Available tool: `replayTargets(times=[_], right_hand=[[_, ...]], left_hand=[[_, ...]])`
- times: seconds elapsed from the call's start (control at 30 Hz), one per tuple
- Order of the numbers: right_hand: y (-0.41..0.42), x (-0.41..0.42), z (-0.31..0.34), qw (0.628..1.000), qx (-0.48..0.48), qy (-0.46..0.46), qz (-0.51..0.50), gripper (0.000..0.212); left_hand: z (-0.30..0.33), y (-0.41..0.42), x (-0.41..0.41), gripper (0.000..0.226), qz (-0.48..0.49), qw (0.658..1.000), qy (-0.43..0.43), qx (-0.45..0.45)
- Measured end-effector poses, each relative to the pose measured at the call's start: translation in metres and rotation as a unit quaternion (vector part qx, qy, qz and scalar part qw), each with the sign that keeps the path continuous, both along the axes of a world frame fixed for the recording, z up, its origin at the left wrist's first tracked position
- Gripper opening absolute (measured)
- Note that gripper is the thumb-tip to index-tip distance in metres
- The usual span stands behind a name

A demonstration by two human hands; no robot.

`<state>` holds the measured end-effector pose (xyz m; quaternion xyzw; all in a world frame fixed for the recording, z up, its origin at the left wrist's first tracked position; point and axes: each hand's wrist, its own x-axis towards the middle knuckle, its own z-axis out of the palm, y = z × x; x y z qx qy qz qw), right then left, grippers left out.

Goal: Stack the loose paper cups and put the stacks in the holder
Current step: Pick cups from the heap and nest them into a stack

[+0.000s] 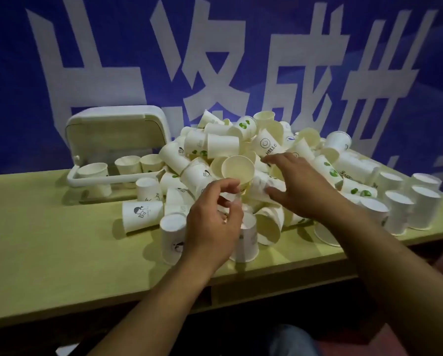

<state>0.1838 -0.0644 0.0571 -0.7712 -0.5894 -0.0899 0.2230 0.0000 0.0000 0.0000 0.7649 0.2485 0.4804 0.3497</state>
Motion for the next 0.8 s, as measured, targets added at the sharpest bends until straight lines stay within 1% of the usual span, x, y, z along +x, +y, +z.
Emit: replayTargets(times=[0.13,0.23,0.3,0.37,0.47,0.63,0.73,0.8], right_hand=[[0.019,0.005,-0.01,0.997,-0.066,-0.022,-0.024,0.076],[0.031,0.015,-0.016,0.993,-0.099,-0.041,-0.046,0.085],[0.033,0.019,-0.019,0.992,-0.109,-0.048,-0.051,0.091],[0.037,0.02,-0.02,0.994,-0.093,-0.025,-0.043,0.096],[0.049,0.014,-0.013,0.999,-0.049,-0.008,-0.001,0.097],[0.076,0.003,-0.006,0.996,-0.065,-0.026,0.062,0.094],[0.082,0.007,-0.001,0.996,-0.06,-0.019,0.06,0.09],[0.081,0.009,0.004,0.997,-0.06,0.003,0.056,0.09]], left_hand=[[-0.012,0.004,0.016,0.024,0.017,0.999,-0.029,0.009],[-0.012,0.008,0.027,0.027,0.019,0.999,-0.023,0.02],[-0.014,0.009,0.032,0.028,0.018,1.0,-0.008,0.025],[-0.017,0.01,0.033,0.029,0.029,0.999,-0.007,0.02],[-0.021,0.016,0.035,0.028,0.057,0.998,-0.028,-0.007],[-0.017,0.027,0.034,0.031,0.079,0.99,-0.044,-0.111],[-0.012,0.031,0.032,0.033,0.079,0.989,-0.057,-0.11],[-0.009,0.032,0.032,0.036,0.078,0.99,-0.059,-0.105]])
